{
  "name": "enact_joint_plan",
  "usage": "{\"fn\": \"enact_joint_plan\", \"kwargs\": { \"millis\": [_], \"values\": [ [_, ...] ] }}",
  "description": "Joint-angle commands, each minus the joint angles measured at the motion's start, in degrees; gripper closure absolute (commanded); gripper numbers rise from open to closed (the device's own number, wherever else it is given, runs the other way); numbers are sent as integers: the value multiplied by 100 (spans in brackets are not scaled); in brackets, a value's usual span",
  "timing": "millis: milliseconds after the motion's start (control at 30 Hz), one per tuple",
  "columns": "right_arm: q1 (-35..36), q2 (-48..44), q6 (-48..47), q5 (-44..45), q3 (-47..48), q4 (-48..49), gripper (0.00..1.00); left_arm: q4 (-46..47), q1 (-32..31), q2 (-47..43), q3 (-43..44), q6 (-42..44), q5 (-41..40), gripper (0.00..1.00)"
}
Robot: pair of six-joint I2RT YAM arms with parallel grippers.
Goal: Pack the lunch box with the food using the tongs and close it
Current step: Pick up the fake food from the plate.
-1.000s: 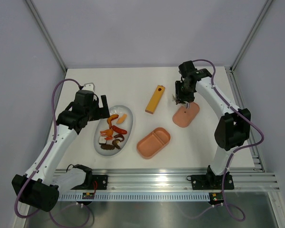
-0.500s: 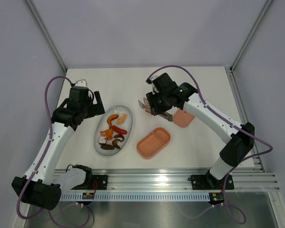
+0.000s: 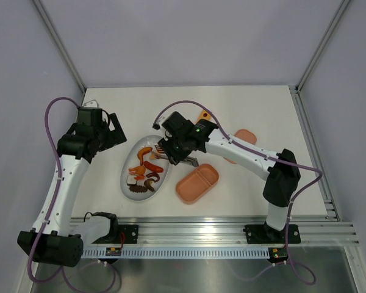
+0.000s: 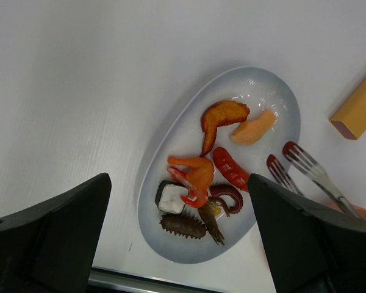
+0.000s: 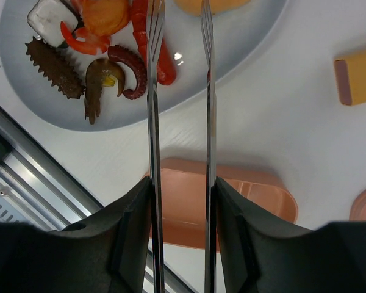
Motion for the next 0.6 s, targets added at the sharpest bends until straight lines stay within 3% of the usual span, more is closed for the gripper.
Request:
{"fn": "enact_joint_plan", "kwargs": {
  "millis": [0,567],
  "values": [
    [223,225,-262,-142,408,-11,50,27,70,-8,231,-43,145,1],
    [443,796,-306,-142,532,-29,48,124,87,-122,-6,-8,207,1]
  ]
}}
